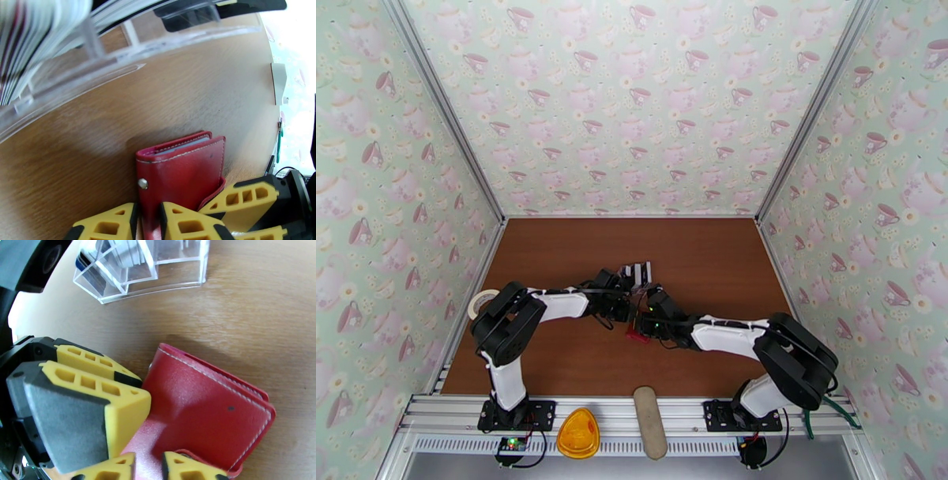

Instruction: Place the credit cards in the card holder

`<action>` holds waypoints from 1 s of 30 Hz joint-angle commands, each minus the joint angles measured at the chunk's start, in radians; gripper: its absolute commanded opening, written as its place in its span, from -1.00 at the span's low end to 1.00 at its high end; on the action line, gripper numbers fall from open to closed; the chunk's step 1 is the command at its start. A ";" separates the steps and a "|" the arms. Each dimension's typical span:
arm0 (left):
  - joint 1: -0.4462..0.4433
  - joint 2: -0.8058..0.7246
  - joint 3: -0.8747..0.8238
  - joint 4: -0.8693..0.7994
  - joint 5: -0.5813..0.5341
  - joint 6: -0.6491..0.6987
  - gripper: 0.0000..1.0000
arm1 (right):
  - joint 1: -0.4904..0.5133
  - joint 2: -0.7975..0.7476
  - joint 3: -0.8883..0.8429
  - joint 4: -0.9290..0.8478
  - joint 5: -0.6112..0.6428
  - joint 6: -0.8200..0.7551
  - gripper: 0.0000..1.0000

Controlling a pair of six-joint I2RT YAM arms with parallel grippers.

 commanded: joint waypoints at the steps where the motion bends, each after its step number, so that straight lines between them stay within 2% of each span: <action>1: -0.006 -0.016 -0.041 -0.040 0.010 -0.006 -0.49 | -0.026 -0.092 0.011 -0.073 0.029 -0.030 -0.05; 3: -0.006 -0.030 -0.052 -0.029 0.012 -0.009 -0.47 | -0.042 -0.141 0.014 -0.124 0.042 -0.048 0.02; 10: -0.006 -0.071 -0.081 -0.021 0.011 -0.012 -0.44 | -0.112 -0.179 -0.006 -0.208 0.041 -0.078 0.04; 17: -0.006 -0.134 -0.128 -0.014 0.008 -0.022 -0.44 | -0.114 -0.079 0.001 -0.151 0.009 -0.082 0.06; 22: -0.004 -0.204 -0.179 -0.023 -0.038 -0.021 -0.41 | -0.114 -0.002 0.024 -0.107 -0.026 -0.078 0.06; 30: 0.050 -0.301 -0.251 -0.041 -0.098 -0.005 -0.32 | -0.113 0.046 0.059 -0.072 -0.064 -0.078 0.06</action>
